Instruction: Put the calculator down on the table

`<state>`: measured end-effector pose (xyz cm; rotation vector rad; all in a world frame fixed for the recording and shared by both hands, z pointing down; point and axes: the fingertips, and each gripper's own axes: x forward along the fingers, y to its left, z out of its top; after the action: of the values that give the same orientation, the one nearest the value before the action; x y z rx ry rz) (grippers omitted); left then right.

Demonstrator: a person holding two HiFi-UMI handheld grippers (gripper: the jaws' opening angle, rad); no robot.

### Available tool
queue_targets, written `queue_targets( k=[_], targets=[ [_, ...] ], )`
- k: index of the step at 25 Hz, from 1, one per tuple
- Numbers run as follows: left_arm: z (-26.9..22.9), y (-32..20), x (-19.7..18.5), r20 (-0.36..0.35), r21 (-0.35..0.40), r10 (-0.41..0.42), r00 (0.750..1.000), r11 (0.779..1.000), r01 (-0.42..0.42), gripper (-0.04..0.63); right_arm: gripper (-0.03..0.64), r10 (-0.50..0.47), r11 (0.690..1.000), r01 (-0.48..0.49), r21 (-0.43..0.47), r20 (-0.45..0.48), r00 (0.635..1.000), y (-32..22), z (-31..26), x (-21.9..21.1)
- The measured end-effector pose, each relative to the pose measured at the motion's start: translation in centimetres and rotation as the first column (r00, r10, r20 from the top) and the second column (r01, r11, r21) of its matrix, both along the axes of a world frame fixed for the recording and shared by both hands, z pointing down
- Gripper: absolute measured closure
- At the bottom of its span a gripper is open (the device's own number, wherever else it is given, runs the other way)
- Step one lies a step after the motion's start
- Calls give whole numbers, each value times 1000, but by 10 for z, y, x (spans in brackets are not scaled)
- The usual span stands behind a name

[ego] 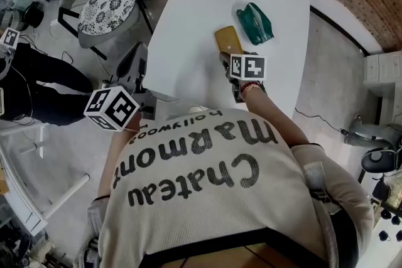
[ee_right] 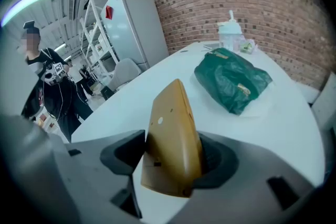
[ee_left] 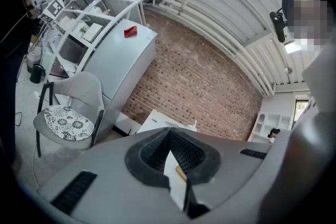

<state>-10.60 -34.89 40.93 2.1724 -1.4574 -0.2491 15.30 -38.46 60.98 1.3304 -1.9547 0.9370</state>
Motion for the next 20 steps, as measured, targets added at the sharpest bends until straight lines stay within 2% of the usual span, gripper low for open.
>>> queue_targets(
  k=[5, 20],
  targets=[
    [1, 5, -11, -3, -7, 3, 1000, 1000, -3, 594, 324, 23, 1000, -23, 2, -34, 999, 2, 1, -2],
    [-17, 17, -64, 18, -25, 26, 1000, 999, -25, 594, 291, 185, 982, -187, -14, -102, 977, 9, 3, -1]
  ],
)
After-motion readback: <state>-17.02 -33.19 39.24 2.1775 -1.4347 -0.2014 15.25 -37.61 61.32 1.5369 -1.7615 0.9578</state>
